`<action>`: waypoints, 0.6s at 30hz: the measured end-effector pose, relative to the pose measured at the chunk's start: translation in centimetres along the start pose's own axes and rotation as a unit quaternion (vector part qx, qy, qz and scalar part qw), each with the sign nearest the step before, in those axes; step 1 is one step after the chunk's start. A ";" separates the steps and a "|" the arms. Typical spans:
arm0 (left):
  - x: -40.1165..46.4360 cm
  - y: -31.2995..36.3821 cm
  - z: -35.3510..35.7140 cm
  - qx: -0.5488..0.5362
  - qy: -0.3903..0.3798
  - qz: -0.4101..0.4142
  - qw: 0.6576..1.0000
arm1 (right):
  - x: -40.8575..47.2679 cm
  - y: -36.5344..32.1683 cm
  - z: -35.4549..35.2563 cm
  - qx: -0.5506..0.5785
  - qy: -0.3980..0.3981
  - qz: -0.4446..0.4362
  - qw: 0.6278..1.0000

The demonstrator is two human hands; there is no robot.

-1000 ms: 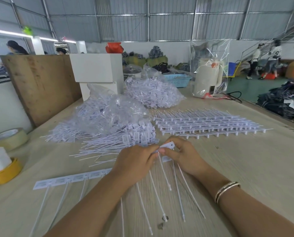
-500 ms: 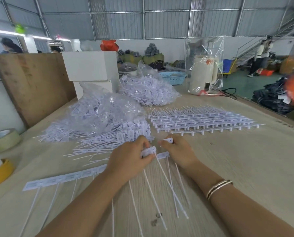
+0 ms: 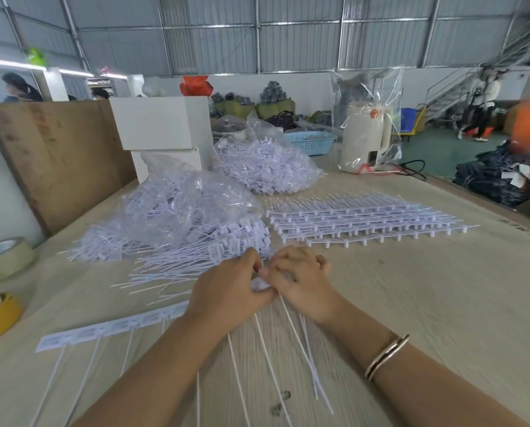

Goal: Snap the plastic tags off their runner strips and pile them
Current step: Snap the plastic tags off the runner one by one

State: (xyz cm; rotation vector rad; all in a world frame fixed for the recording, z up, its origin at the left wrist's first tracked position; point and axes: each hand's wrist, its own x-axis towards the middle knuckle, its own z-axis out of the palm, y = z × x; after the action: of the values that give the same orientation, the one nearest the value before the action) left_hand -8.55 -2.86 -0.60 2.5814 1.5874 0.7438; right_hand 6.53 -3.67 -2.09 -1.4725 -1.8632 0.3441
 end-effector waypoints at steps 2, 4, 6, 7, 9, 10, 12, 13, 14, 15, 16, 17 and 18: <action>-0.1 0.1 -0.1 -0.009 0.003 0.000 1.000 | 0.0 0.2 0.0 0.029 -0.044 0.000 0.999; -0.2 0.3 -0.2 -0.009 -0.002 0.006 1.000 | 0.1 0.3 -0.3 0.120 -0.055 0.016 0.991; -0.3 0.5 -0.5 -0.008 -0.012 0.022 1.000 | 0.2 0.5 -0.6 0.160 -0.044 0.026 0.986; -0.4 0.5 -0.7 -0.011 -0.021 0.029 0.999 | 0.3 0.6 -0.8 0.167 -0.038 0.030 0.985; -0.4 0.1 -1.3 -0.019 -0.052 0.044 0.997 | 0.3 0.7 -1.0 0.184 -0.035 0.044 0.981; -0.4 -0.3 -1.6 -0.022 -0.076 0.052 0.995 | 0.4 0.8 -1.0 0.195 -0.033 0.054 0.979; -0.5 -1.2 -2.0 -0.019 -0.129 0.060 0.990 | 0.5 0.8 -1.1 0.197 -0.022 0.067 0.978; -0.6 -1.5 -2.2 -0.014 -0.140 0.059 0.988 | 0.6 0.8 -1.1 0.199 -0.018 0.071 0.977; -0.6 -1.6 -2.3 -0.008 -0.135 0.060 0.989 | 0.6 0.8 -1.1 0.210 -0.016 0.075 0.975; -0.6 -1.5 -2.2 0.002 -0.119 0.064 0.991 | 0.6 0.7 -1.1 0.232 -0.013 0.079 0.969; -0.5 -1.3 -2.1 0.016 -0.098 0.071 0.993 | 0.7 0.7 -1.1 0.262 -0.011 0.085 0.961; -0.5 -1.1 -1.9 0.031 -0.072 0.080 0.994 | 0.7 0.6 -1.2 0.285 -0.010 0.092 0.954; -0.4 -0.8 -1.7 0.042 -0.046 0.087 0.994 | 0.7 0.6 -1.2 0.297 -0.009 0.096 0.950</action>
State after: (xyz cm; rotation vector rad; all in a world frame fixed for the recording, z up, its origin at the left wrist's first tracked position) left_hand -10.06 -3.19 0.53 2.7964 1.4125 0.5692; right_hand 7.75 -3.14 -1.32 -1.2209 -1.4452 0.9266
